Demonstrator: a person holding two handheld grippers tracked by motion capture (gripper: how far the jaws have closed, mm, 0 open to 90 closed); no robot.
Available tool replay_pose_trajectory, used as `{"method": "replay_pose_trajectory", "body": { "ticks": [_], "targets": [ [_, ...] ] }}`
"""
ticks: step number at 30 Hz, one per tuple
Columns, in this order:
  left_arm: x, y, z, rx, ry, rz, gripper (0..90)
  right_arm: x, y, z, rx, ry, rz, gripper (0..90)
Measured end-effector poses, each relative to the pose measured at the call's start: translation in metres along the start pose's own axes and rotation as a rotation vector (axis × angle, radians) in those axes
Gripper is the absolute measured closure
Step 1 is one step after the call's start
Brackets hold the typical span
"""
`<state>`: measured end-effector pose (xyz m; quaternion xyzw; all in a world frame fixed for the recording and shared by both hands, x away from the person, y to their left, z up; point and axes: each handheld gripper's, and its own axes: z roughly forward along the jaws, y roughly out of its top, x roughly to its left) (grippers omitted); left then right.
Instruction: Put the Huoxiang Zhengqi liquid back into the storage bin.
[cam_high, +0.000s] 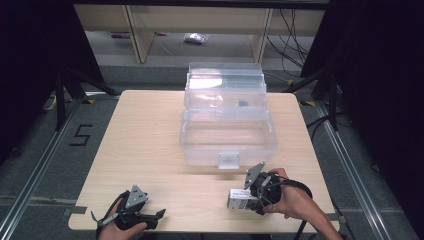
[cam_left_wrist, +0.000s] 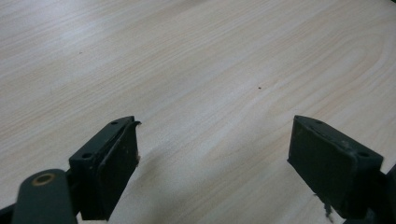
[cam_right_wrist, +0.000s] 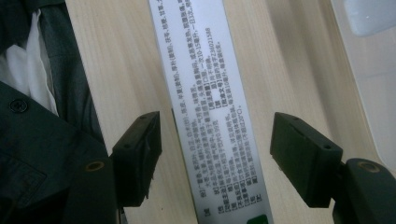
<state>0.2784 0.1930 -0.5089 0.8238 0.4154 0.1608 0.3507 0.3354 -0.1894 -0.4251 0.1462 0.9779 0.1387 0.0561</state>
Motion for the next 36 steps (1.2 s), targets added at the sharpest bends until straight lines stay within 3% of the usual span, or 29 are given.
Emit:
{"method": "replay_pose_trajectory", "body": {
  "ticks": [3, 4, 8, 9, 13, 14, 15, 16, 17, 20, 21, 22, 25, 26, 29, 30, 34, 36],
  "targets": [
    [-0.001, -0.001, 0.001, -0.010, -0.008, -0.001, 15.4, 0.001, 0.001, 0.000, 0.027, 0.009, 0.031, 38.5],
    [0.000, 0.000, 0.000, -0.005, -0.004, -0.001, 15.4, -0.001, 0.001, 0.003, 0.007, 0.021, -0.017, 40.2],
    [-0.001, -0.001, 0.000, -0.009, -0.006, -0.004, 15.4, -0.001, 0.002, 0.003, 0.027, 0.020, 0.006, 42.8],
    [0.000, 0.000, 0.000, 0.002, -0.003, 0.000, 15.4, -0.002, 0.002, 0.004, 0.027, 0.028, -0.009, 45.9],
    [0.000, 0.000, 0.001, -0.014, -0.004, 0.002, 15.4, 0.000, 0.001, 0.004, 0.051, 0.021, 0.034, 48.7],
    [0.000, -0.001, 0.001, -0.009, -0.004, 0.000, 15.4, -0.003, 0.001, 0.006, 0.039, 0.033, -0.013, 50.4],
    [0.000, -0.001, 0.001, -0.009, -0.004, 0.000, 15.4, -0.003, 0.001, 0.006, 0.039, 0.033, -0.013, 50.4],
    [0.000, 0.000, 0.000, -0.007, -0.005, 0.002, 15.4, -0.001, 0.001, 0.006, 0.065, 0.031, 0.026, 52.1],
    [0.000, 0.000, 0.000, -0.007, -0.005, 0.002, 15.4, -0.001, 0.001, 0.006, 0.065, 0.031, 0.026, 52.1],
    [-0.001, -0.001, 0.001, -0.012, -0.005, 0.000, 15.4, -0.003, 0.001, 0.008, 0.061, 0.029, -0.030, 56.4],
    [-0.001, 0.000, 0.001, -0.012, -0.004, -0.002, 15.4, 0.000, 0.001, 0.007, 0.088, 0.022, -0.001, 57.6],
    [-0.001, 0.000, 0.001, -0.015, -0.006, -0.001, 15.4, -0.002, 0.002, 0.007, 0.092, 0.020, -0.054, 60.1],
    [-0.001, -0.001, 0.000, -0.004, -0.005, -0.002, 15.4, 0.001, 0.004, 0.005, 0.100, 0.013, -0.073, 63.8],
    [0.000, 0.000, 0.000, 0.005, -0.008, 0.000, 15.4, -0.001, 0.004, 0.005, 0.099, 0.010, -0.127, 63.9],
    [-0.001, 0.000, 0.001, -0.014, -0.006, 0.000, 15.4, 0.001, 0.006, 0.002, 0.110, -0.005, -0.105, 64.0],
    [-0.001, -0.001, 0.001, -0.011, -0.006, 0.002, 15.4, 0.000, 0.006, 0.000, 0.084, 0.019, -0.106, 64.1],
    [-0.001, 0.000, 0.000, -0.008, -0.004, -0.002, 15.4, -0.004, 0.010, -0.008, 0.067, 0.023, -0.109, 64.1],
    [0.000, -0.001, 0.000, -0.011, -0.005, -0.001, 15.4, -0.003, 0.012, -0.012, 0.072, 0.022, -0.079, 64.1]
  ]
}}
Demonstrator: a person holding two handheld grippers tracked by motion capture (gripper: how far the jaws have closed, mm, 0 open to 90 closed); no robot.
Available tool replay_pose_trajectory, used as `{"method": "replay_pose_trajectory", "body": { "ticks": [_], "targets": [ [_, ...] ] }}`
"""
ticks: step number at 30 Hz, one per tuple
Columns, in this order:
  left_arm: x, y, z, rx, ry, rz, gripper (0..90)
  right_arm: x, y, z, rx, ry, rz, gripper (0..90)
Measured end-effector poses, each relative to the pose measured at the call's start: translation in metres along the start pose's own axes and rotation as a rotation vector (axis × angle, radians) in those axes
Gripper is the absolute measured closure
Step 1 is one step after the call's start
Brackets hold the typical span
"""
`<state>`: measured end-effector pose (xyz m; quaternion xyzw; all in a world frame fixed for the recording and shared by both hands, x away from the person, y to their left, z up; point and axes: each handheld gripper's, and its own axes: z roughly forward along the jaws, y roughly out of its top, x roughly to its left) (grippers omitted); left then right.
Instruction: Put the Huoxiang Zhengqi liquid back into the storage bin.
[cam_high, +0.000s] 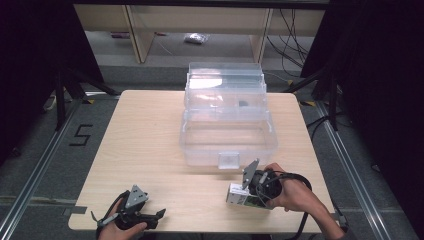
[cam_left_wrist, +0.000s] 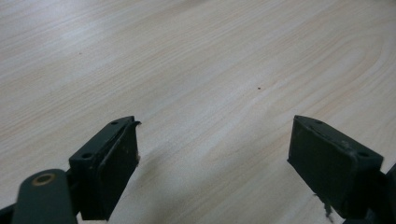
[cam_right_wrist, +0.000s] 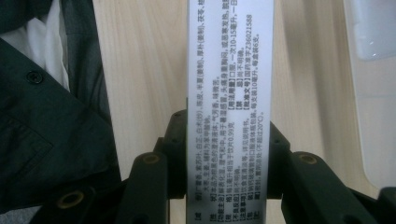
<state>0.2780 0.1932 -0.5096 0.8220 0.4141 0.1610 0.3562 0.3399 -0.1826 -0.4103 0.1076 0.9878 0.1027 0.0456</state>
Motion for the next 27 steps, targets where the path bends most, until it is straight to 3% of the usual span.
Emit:
{"method": "replay_pose_trajectory", "body": {
  "ticks": [5, 7, 8, 9, 10, 11, 15, 16, 18, 19, 23, 27],
  "targets": [
    [0.000, 0.001, -0.001, -0.004, -0.003, 0.003, 15.4, -0.007, 0.005, -0.008, -0.023, 0.014, -0.029, 64.1],
    [0.001, 0.001, -0.001, -0.006, 0.002, 0.004, 15.4, -0.007, 0.007, -0.012, -0.020, 0.021, -0.012, 64.1],
    [0.001, 0.001, -0.001, -0.008, 0.002, 0.000, 15.4, -0.012, 0.010, -0.016, -0.033, 0.022, -0.044, 64.1],
    [0.001, 0.001, -0.001, -0.008, 0.002, 0.000, 15.4, -0.012, 0.010, -0.016, -0.033, 0.022, -0.044, 64.1],
    [0.000, 0.001, -0.001, -0.006, 0.000, 0.002, 15.4, -0.011, 0.011, -0.019, -0.028, 0.012, -0.013, 64.1],
    [0.000, 0.001, -0.001, -0.004, -0.002, 0.003, 15.4, -0.015, 0.013, -0.020, -0.045, 0.012, -0.062, 64.1],
    [0.000, 0.001, 0.000, -0.006, -0.003, -0.001, 15.4, -0.020, 0.018, -0.030, -0.046, 0.006, -0.038, 64.2],
    [0.000, 0.001, 0.000, -0.007, -0.003, 0.000, 15.4, -0.023, 0.021, -0.035, -0.054, 0.011, -0.059, 64.2],
    [0.000, 0.000, 0.000, -0.005, -0.001, -0.001, 15.4, -0.024, 0.022, -0.038, -0.053, 0.009, -0.042, 64.2],
    [0.000, 0.001, -0.001, -0.005, 0.000, -0.003, 15.4, -0.029, 0.026, -0.041, -0.064, 0.005, -0.074, 64.2],
    [0.001, 0.000, -0.002, 0.003, -0.008, 0.005, 15.4, -0.031, 0.030, -0.047, -0.056, 0.004, -0.060, 64.2],
    [0.000, 0.001, 0.000, -0.009, -0.001, -0.004, 15.4, -0.036, 0.037, -0.055, -0.053, -0.005, -0.083, 64.2]
  ]
}}
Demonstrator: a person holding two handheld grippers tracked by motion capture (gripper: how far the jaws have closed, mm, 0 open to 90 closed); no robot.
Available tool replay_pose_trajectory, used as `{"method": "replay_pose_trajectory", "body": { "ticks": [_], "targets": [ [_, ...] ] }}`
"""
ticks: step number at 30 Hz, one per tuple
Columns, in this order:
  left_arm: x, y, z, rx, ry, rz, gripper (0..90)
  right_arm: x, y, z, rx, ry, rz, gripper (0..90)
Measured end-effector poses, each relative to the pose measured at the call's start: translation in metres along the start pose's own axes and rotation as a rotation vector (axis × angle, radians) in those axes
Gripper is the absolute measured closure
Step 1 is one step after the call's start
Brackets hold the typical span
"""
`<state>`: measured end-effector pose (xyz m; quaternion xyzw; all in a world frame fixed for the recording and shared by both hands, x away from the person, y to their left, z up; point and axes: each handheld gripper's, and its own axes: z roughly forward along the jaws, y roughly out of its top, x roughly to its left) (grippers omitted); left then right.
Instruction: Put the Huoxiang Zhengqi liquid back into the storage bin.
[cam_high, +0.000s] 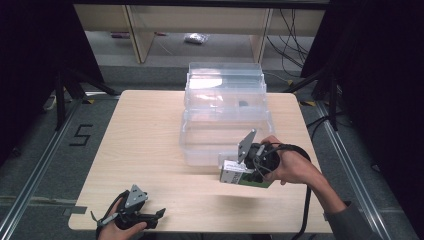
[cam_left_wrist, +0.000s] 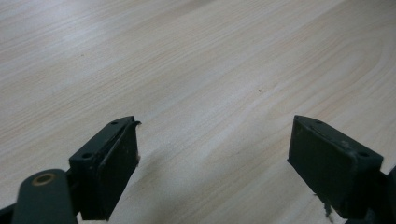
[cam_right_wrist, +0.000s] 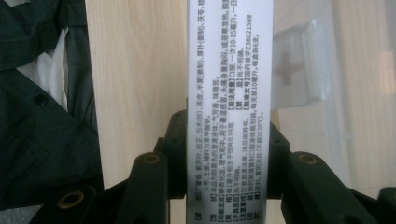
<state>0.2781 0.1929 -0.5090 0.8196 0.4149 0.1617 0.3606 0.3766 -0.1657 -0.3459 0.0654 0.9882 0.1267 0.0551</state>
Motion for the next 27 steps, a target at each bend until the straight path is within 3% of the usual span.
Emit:
{"method": "replay_pose_trajectory", "body": {
  "ticks": [1, 2, 3, 4, 5, 10, 14, 15, 19, 20, 21, 27],
  "targets": [
    [0.000, 0.000, 0.000, 0.000, -0.002, -0.002, 15.4, -0.004, 0.004, -0.004, -0.013, 0.009, -0.010, 64.2],
    [0.001, 0.000, -0.001, 0.007, -0.006, 0.004, 15.4, -0.003, 0.005, -0.007, -0.002, 0.003, 0.027, 64.2],
    [0.001, 0.000, -0.001, 0.007, -0.006, 0.004, 15.4, -0.003, 0.005, -0.007, -0.002, 0.003, 0.027, 64.2],
    [0.001, 0.000, -0.001, 0.008, -0.007, 0.005, 15.4, -0.009, 0.008, -0.009, -0.007, -0.001, -0.014, 64.2],
    [0.001, 0.000, -0.001, 0.008, -0.007, 0.005, 15.4, -0.008, 0.010, -0.011, -0.002, 0.002, 0.019, 64.3],
    [0.001, 0.000, -0.001, 0.007, -0.008, 0.004, 15.4, -0.015, 0.015, -0.015, -0.014, 0.011, -0.003, 64.2],
    [0.001, 0.000, -0.001, 0.009, -0.008, 0.004, 15.4, -0.020, 0.018, -0.021, -0.009, 0.003, 0.022, 64.3],
    [0.001, 0.000, -0.001, 0.009, -0.008, 0.002, 15.4, -0.024, 0.020, -0.023, -0.015, -0.013, -0.003, 64.3],
    [0.002, 0.000, -0.002, 0.009, -0.005, 0.004, 15.4, -0.027, 0.025, -0.028, -0.020, -0.012, -0.005, 64.4],
    [0.001, 0.000, -0.001, 0.005, -0.005, 0.001, 15.4, -0.030, 0.027, -0.028, -0.029, -0.013, -0.027, 64.3],
    [0.001, 0.000, -0.002, 0.006, -0.007, 0.006, 15.4, -0.030, 0.029, -0.030, -0.017, -0.012, 0.002, 64.3],
    [0.001, 0.000, -0.001, 0.003, 0.000, 0.006, 15.4, -0.040, 0.034, -0.032, -0.004, -0.007, -0.003, 64.4]
  ]
}}
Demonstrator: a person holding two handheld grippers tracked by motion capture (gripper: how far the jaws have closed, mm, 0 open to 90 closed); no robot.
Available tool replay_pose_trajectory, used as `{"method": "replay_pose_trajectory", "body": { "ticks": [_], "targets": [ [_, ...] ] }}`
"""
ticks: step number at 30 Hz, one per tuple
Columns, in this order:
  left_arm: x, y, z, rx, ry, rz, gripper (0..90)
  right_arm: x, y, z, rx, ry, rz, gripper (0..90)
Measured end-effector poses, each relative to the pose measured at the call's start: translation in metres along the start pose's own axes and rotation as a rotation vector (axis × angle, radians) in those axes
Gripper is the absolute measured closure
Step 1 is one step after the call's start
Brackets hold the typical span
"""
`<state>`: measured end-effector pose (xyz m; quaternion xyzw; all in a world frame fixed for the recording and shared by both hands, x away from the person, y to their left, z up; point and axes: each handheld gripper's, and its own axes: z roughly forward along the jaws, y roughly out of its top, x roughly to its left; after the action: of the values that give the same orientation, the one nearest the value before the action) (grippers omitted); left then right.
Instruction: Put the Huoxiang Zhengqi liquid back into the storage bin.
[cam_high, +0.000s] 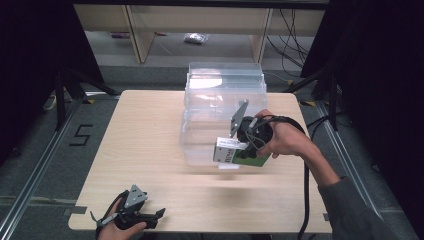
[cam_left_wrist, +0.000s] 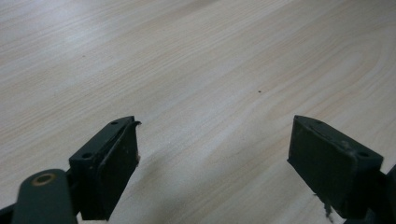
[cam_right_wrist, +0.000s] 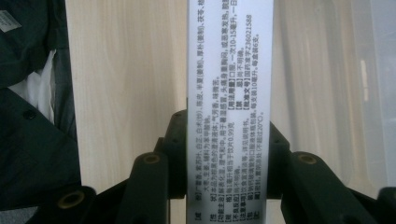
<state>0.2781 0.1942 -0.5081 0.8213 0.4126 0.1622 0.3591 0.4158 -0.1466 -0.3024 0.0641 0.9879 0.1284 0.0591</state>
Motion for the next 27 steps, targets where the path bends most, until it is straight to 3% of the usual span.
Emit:
{"method": "replay_pose_trajectory", "body": {
  "ticks": [2, 3, 4, 5, 6, 10, 12, 13, 14, 15, 17, 18, 27],
  "targets": [
    [0.000, 0.000, 0.000, 0.000, 0.002, -0.001, 15.4, -0.002, 0.000, -0.001, -0.009, -0.006, -0.005, 64.4],
    [0.000, 0.000, 0.000, 0.001, 0.006, 0.000, 15.4, -0.003, 0.000, -0.002, 0.003, -0.002, 0.018, 64.3],
    [0.000, 0.000, -0.001, 0.002, -0.005, -0.004, 15.4, -0.008, 0.001, -0.002, -0.013, -0.007, -0.007, 64.4],
    [0.000, 0.000, 0.000, 0.006, -0.007, -0.001, 15.4, -0.009, 0.001, -0.003, -0.004, -0.010, 0.015, 64.4],
    [0.000, 0.000, 0.000, 0.007, -0.008, -0.003, 15.4, -0.011, 0.001, -0.003, -0.007, -0.005, 0.001, 64.4],
    [0.001, 0.000, 0.000, 0.003, 0.000, -0.007, 15.4, -0.017, 0.000, -0.004, 0.000, -0.010, 0.027, 64.4],
    [0.000, 0.000, 0.000, 0.003, -0.004, -0.003, 15.4, -0.025, 0.000, -0.003, 0.001, -0.005, 0.010, 64.3],
    [0.001, 0.000, 0.000, 0.000, 0.003, -0.008, 15.4, -0.026, 0.000, -0.004, 0.005, -0.004, 0.034, 64.3],
    [0.000, 0.000, 0.000, -0.005, 0.005, -0.009, 15.4, -0.031, 0.000, -0.003, -0.002, -0.006, 0.002, 64.3],
    [0.000, 0.000, 0.000, -0.005, 0.005, -0.009, 15.4, -0.032, -0.001, -0.004, -0.002, -0.008, 0.032, 64.3],
    [0.001, 0.000, -0.001, 0.007, -0.008, -0.001, 15.4, -0.036, -0.001, -0.005, 0.011, -0.020, 0.009, 64.3],
    [0.001, -0.001, 0.000, 0.003, -0.004, -0.002, 15.4, -0.039, -0.002, -0.006, 0.009, -0.006, 0.042, 64.3],
    [0.000, -0.001, 0.001, 0.003, -0.003, -0.010, 15.4, -0.061, -0.007, 0.001, 0.006, -0.009, 0.070, 64.3]
  ]
}}
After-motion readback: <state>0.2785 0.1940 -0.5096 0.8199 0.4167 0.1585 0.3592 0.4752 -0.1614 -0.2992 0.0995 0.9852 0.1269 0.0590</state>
